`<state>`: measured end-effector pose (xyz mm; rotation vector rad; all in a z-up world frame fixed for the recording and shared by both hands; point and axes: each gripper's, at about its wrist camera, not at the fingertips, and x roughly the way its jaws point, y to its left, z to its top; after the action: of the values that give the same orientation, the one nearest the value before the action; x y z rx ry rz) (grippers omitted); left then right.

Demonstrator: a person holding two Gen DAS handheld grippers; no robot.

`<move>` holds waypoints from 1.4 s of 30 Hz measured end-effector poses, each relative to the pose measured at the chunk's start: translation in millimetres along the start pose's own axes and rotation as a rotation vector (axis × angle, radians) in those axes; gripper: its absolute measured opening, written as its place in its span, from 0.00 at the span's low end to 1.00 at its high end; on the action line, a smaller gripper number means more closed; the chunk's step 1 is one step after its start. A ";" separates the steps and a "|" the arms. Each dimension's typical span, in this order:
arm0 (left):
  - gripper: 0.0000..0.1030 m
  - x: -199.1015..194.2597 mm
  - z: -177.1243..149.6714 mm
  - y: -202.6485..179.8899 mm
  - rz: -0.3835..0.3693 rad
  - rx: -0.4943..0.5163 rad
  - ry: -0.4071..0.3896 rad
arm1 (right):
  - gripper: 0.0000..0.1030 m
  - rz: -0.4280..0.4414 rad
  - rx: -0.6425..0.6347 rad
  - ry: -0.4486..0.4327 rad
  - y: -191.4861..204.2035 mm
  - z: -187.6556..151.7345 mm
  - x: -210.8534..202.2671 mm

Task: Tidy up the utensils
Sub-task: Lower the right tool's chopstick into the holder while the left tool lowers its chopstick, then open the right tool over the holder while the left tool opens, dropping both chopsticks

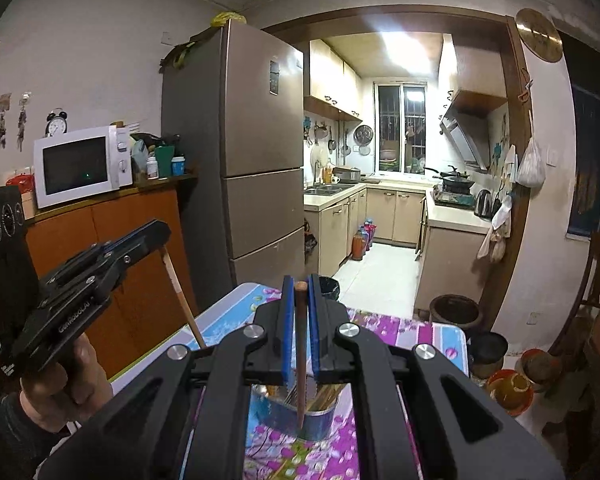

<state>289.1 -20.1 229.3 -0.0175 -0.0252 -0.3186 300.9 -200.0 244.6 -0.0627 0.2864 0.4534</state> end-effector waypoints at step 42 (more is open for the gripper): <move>0.23 131.4 -89.8 52.7 0.042 -0.076 0.160 | 0.16 0.001 0.032 0.133 -33.4 -45.6 124.6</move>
<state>432.3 -13.1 142.5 -0.0677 0.1462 -0.2777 410.9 -182.9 165.1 -0.0619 0.4240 0.4466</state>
